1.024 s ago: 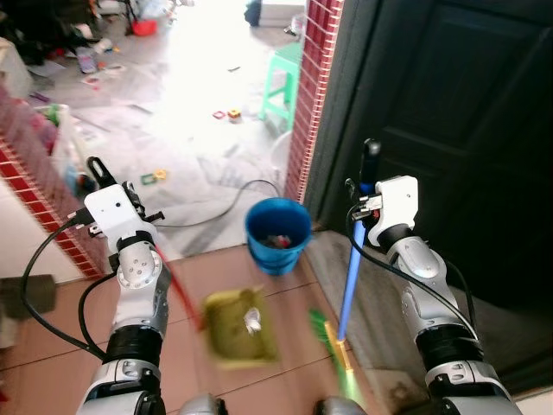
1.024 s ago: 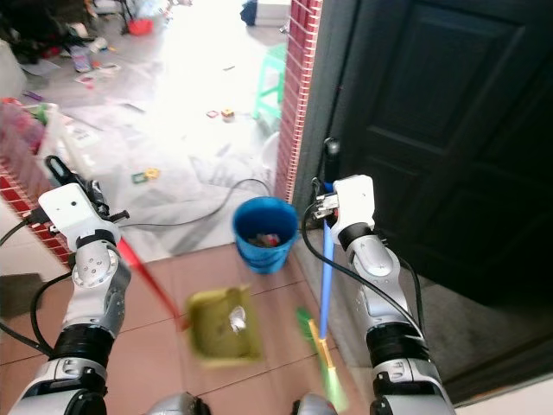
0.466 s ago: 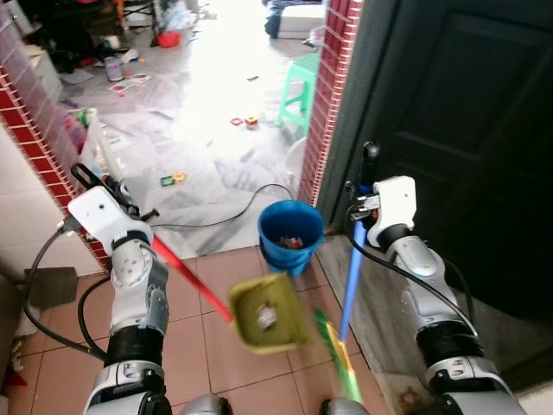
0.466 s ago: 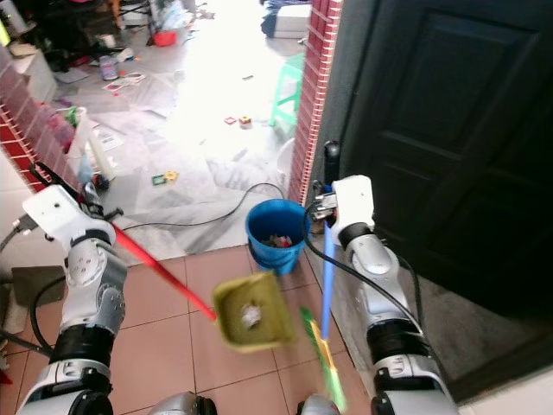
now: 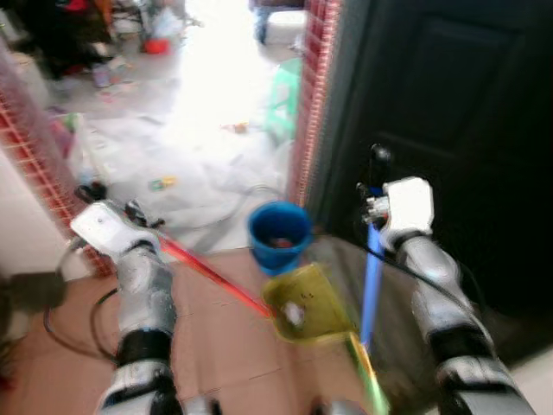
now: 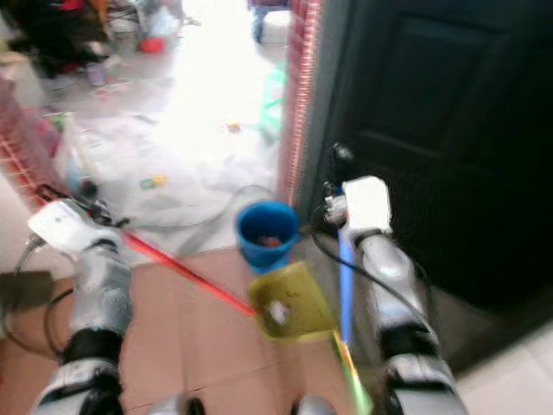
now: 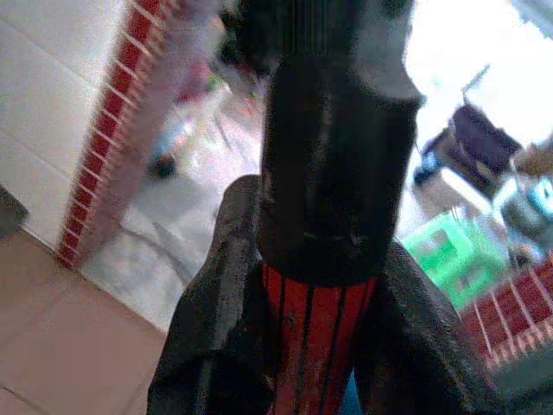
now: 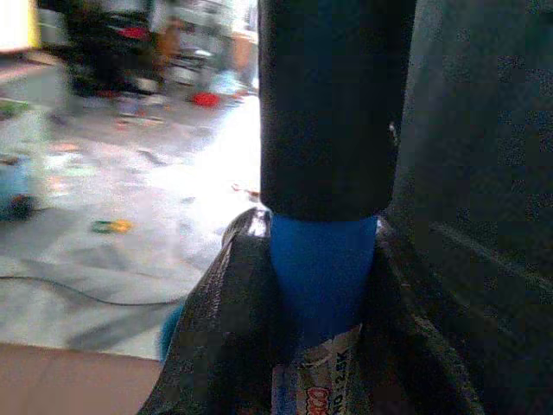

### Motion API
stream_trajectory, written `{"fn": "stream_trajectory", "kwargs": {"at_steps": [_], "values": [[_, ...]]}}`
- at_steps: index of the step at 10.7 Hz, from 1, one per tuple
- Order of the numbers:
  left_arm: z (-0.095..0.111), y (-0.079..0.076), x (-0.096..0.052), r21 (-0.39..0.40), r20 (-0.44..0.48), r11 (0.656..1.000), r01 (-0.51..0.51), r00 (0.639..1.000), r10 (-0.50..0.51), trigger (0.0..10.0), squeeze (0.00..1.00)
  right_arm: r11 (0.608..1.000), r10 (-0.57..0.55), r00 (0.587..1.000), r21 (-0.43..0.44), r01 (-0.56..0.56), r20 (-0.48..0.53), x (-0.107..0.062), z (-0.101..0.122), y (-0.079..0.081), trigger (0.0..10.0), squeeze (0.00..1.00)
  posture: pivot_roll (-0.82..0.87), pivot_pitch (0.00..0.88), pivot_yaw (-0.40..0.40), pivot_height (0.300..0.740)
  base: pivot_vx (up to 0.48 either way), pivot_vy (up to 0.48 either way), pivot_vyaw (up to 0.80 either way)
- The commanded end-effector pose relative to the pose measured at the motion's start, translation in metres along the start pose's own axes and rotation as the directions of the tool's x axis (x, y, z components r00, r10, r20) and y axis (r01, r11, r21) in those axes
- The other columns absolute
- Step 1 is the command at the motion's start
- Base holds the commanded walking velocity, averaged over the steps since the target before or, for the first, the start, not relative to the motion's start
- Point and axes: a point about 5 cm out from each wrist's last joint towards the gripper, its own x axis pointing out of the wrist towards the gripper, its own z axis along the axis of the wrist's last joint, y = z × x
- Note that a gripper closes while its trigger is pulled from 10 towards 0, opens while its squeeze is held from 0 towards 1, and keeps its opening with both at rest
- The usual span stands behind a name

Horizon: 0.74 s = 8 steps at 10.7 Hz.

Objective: Sweep floor

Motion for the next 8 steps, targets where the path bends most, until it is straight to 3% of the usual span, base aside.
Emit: {"fn": "stream_trajectory", "kwargs": {"at_steps": [1,3,7,8], "values": [[0.024,-0.008,0.005,0.018,0.102,1.0,0.026,0.994,-0.028,10.0,0.0,1.0,0.011,0.999,0.006,-0.012,0.049,0.005,0.01,0.003,10.0,0.0,-0.16,0.0,0.014,0.74,0.0,0.0,0.0],[0.04,-0.016,0.009,-0.01,0.122,0.998,0.057,0.991,-0.055,10.0,0.0,1.0,0.004,0.999,0.005,-0.005,0.05,0.006,0.011,0.002,10.0,0.0,-0.15,0.0,0.021,0.74,0.0,0.0,0.0],[0.061,-0.019,0.01,0.042,0.166,0.996,0.084,0.982,-0.09,10.0,0.0,1.0,-0.017,0.999,0.005,0.017,0.047,0.004,0.007,-0.001,10.0,0.0,-0.15,0.0,0.026,0.74,0.0,0.0,0.0],[0.074,-0.021,0.008,0.005,0.2,0.994,0.11,0.974,-0.109,10.0,0.0,0.999,-0.045,0.999,-0.027,0.046,0.014,0.0,-0.001,-0.007,10.0,0.0,-0.14,0.0,0.024,0.74,0.0,0.0,0.0]]}}
